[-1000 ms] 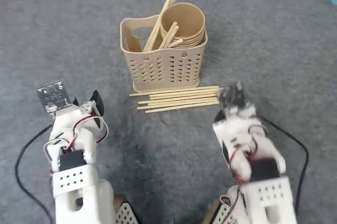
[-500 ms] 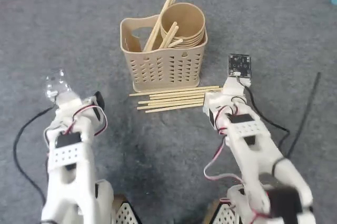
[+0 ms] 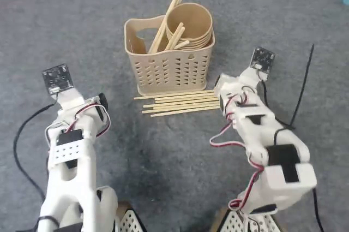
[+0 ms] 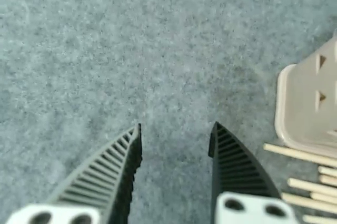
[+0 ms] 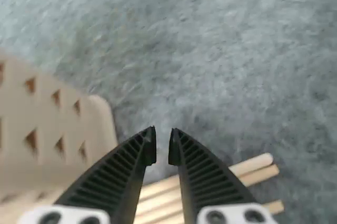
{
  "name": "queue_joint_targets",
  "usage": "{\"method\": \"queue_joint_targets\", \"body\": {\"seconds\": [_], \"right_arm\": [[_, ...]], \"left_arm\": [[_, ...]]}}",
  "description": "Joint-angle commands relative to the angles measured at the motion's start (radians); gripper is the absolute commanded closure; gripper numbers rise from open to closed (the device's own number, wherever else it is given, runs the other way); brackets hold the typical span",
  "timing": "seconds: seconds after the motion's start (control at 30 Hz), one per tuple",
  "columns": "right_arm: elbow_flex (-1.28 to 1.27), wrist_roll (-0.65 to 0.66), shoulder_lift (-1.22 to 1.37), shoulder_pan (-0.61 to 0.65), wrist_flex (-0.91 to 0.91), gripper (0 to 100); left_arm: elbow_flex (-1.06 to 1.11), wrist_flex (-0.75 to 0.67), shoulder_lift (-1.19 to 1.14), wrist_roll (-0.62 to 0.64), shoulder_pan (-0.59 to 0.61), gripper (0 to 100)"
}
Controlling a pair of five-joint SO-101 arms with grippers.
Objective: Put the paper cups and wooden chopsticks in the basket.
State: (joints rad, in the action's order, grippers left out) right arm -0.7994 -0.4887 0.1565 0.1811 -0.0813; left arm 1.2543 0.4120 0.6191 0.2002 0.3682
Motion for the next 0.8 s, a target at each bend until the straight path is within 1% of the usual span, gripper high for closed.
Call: {"method": "queue_joint_targets", "body": {"seconds": [0.0, 0.13, 0.23, 0.37, 0.47, 0.57, 0.63, 0.77], "right_arm": [[0.132, -0.012, 0.013, -0.007, 0.150, 94.4], [0.244, -0.012, 0.033, -0.005, 0.358, 94.4], [0.304, -0.009, 0.074, 0.008, 0.450, 94.5], [0.373, 0.061, 0.102, 0.021, 0.601, 94.6], [0.404, 0.083, 0.102, 0.021, 0.717, 99.8], [0.405, 0.087, 0.101, 0.021, 0.785, 99.3], [0.404, 0.127, 0.101, 0.022, 0.832, 99.0], [0.393, 0.227, 0.079, 0.065, 0.947, 99.0]], "left_arm": [[-0.041, -0.026, -0.002, -0.012, -0.008, 80], [-0.039, -0.026, -0.002, -0.012, -0.003, 80], [-0.038, -0.025, -0.002, -0.012, -0.003, 80], [-0.036, -0.025, -0.002, -0.012, -0.002, 80], [-0.036, -0.025, -0.002, -0.012, -0.002, 80], [-0.036, -0.025, -0.002, -0.012, -0.002, 80], [-0.036, -0.026, -0.002, -0.014, -0.002, 80], [-0.036, -0.028, -0.002, -0.014, -0.002, 80]]}}
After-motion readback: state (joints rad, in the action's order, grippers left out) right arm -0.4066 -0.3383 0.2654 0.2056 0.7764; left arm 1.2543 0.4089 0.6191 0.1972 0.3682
